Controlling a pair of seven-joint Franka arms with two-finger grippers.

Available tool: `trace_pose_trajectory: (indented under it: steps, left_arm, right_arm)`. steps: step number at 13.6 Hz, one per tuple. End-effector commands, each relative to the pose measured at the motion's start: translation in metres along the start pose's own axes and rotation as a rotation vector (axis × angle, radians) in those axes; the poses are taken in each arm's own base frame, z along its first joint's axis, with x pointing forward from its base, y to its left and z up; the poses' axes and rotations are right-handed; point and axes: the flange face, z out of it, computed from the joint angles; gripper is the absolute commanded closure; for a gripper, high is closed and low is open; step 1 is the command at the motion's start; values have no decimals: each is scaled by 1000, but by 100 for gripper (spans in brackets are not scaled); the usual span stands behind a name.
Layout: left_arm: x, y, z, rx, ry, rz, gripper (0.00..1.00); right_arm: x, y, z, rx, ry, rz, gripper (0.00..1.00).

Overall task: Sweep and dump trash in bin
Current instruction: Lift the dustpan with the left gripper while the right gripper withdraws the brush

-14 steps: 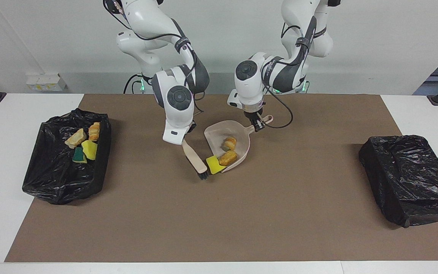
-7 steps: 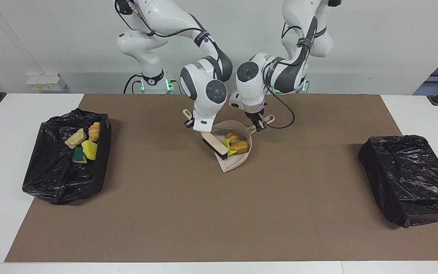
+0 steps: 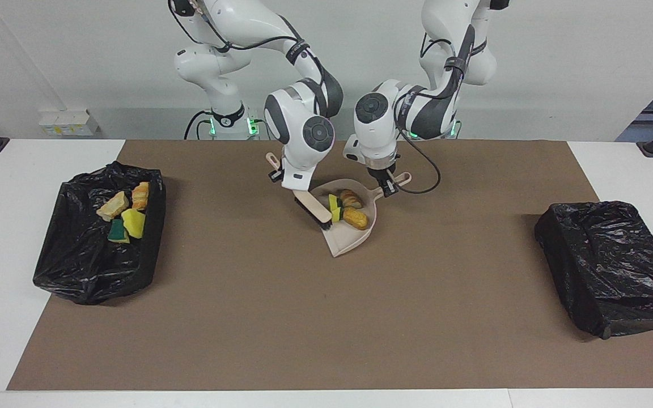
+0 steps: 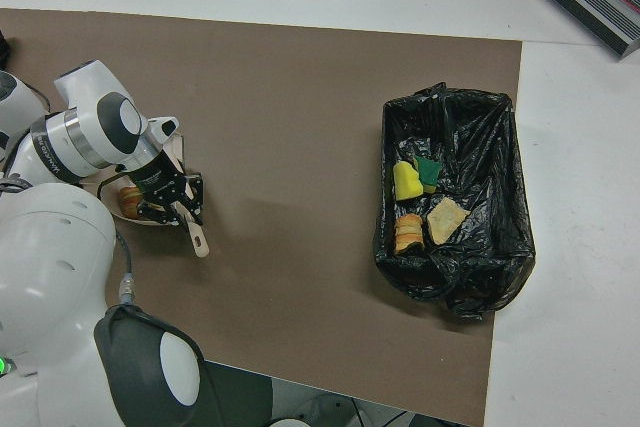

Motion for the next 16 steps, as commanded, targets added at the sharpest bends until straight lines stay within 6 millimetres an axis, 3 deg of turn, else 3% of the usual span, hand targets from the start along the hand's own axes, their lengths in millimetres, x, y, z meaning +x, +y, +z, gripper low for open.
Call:
trace_pose_trajectory:
  steps: [1, 5, 8, 12, 14, 16]
  left_arm:
    - [-12, -6, 4, 1, 15, 79, 100]
    - [-24, -23, 3, 8, 32, 234, 100]
    - [-36, -31, -8, 25, 48, 274, 100]
    - [-103, -76, -39, 65, 86, 284, 100]
    - [-150, -111, -44, 78, 100, 285, 100]
    - [-210, -150, -41, 75, 110, 195, 100]
  right_arm:
    - [-13, 30, -5, 23, 17, 34, 100]
    - [-35, 57, -21, 43, 45, 103, 100]
    - [-41, 50, -29, 56, 66, 261, 100]
    - [-42, 28, -27, 119, 64, 394, 100]
    - [-43, 13, -26, 116, 58, 448, 100]
    - [-47, -7, -22, 136, 68, 476, 100]
